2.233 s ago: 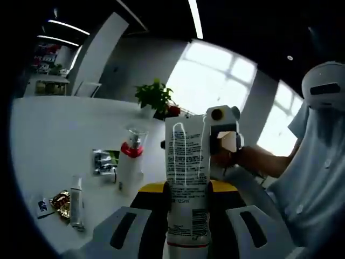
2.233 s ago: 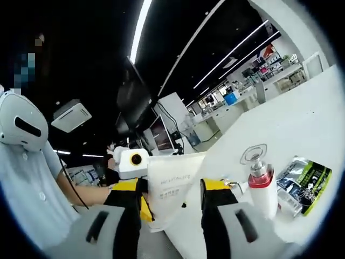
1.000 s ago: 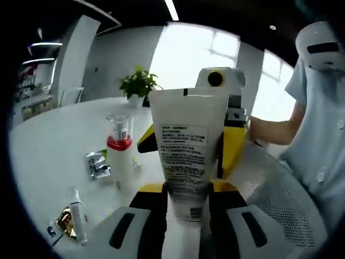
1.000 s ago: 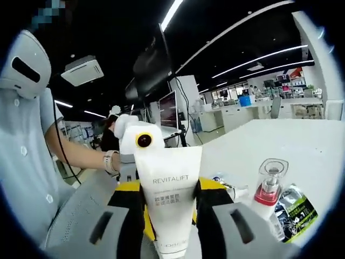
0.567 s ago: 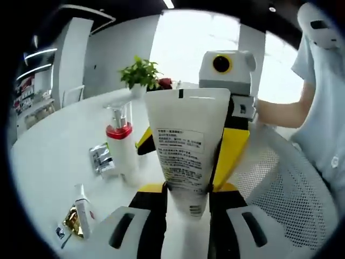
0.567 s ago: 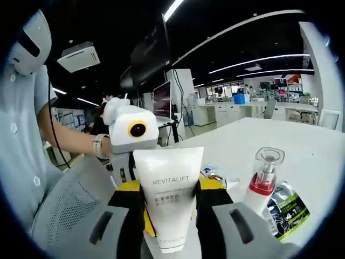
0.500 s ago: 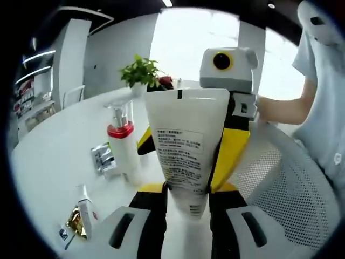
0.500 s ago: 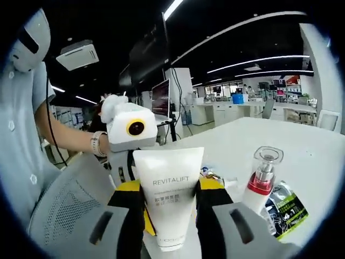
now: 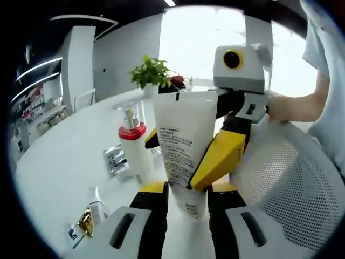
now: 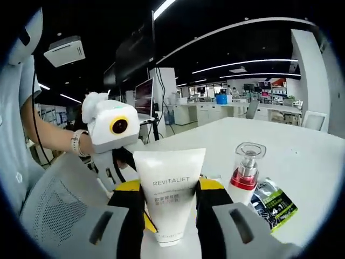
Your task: Arrange the skincare products in the storage area until every visible bottle or jar stands upright without overlapping.
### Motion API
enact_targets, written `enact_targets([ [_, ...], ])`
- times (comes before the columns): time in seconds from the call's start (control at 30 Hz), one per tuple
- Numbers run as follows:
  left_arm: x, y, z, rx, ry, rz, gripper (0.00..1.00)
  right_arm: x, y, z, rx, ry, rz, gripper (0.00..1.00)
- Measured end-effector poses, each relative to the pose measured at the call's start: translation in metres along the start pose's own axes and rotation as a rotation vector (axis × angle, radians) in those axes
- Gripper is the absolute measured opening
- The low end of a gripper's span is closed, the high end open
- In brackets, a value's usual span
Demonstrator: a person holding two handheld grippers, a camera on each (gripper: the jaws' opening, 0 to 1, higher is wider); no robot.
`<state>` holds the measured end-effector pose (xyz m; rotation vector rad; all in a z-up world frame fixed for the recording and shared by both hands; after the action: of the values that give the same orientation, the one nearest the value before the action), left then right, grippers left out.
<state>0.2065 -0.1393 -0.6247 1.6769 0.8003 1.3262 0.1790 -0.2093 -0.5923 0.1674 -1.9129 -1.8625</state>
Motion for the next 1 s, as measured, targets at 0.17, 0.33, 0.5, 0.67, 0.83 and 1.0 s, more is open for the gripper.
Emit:
enact_targets([
  [0.17,-0.002,0.005,-0.005,0.01,0.071,-0.025,0.26,0.0,0.0,0.003,0.004,-0.052,0.005,0.36],
  [0.33,-0.003,0.004,-0.008,0.01,0.135,0.002,0.26,0.0,0.0,0.004,-0.018,-0.145,0.015,0.36],
  [0.5,-0.007,0.004,-0.007,0.063,0.179,-0.014,0.25,0.001,0.001,0.005,-0.033,-0.229,0.02,0.36],
  [0.67,-0.012,0.004,-0.01,-0.013,0.244,0.027,0.25,0.0,0.002,0.009,-0.017,-0.258,0.036,0.37],
  [0.83,-0.013,0.003,-0.009,-0.004,0.27,0.056,0.22,0.001,0.001,0.01,-0.004,-0.278,0.039,0.37],
  [1.0,-0.012,0.001,-0.01,0.006,0.263,0.067,0.22,0.002,0.002,0.011,0.019,-0.278,0.055,0.37],
])
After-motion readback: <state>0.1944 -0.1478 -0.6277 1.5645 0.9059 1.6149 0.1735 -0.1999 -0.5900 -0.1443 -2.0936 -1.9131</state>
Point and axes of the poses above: the point that each gripper's makers call its tool centre point, and the gripper's own axes: x roughly backward along the fingers, z roughly to its left, y roughly out of its top, the point moved 6 cm from there along x, roughly backward along the fingers, and after that the axes turned 9 degrees about -y, right-handed, at the moved point
